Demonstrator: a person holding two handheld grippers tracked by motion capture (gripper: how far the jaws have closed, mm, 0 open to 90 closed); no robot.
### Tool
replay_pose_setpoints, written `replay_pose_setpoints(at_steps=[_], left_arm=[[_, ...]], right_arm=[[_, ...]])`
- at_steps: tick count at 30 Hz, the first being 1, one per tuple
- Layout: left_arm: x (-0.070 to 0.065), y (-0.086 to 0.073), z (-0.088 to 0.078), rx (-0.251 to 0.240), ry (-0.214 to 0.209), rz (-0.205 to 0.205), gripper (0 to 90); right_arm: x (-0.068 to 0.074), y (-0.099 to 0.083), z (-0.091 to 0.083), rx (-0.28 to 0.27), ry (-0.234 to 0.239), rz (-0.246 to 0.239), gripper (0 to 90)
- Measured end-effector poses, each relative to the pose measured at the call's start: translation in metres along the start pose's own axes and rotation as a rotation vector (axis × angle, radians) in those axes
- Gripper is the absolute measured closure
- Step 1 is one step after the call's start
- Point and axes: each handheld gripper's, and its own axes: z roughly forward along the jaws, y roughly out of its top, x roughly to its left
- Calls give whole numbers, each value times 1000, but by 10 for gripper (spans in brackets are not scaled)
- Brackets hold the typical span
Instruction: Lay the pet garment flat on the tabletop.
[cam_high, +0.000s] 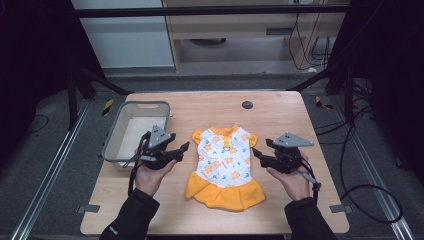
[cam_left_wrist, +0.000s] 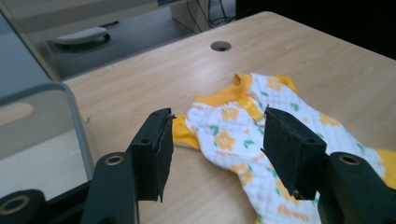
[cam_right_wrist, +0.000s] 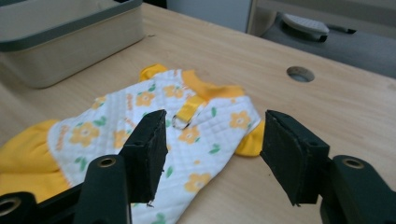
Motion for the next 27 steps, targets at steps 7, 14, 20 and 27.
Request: replay_pose_setpoints(at_steps=[7,14,20,27], left_arm=[[-3,-34,-10,54,-39,-19,421],[-15,-73,-7,137,-81,-11,423],[-24,-88,5,188,-110,-10,419],[-34,-95,17,222,-121,12,447]], right_arm=[[16,-30,-13,62,60,15,373],[28,-63,-18,104,91,21,362],[30,-86,-14,163,101,28,398],[29,-102,-7,226,114,35,484]])
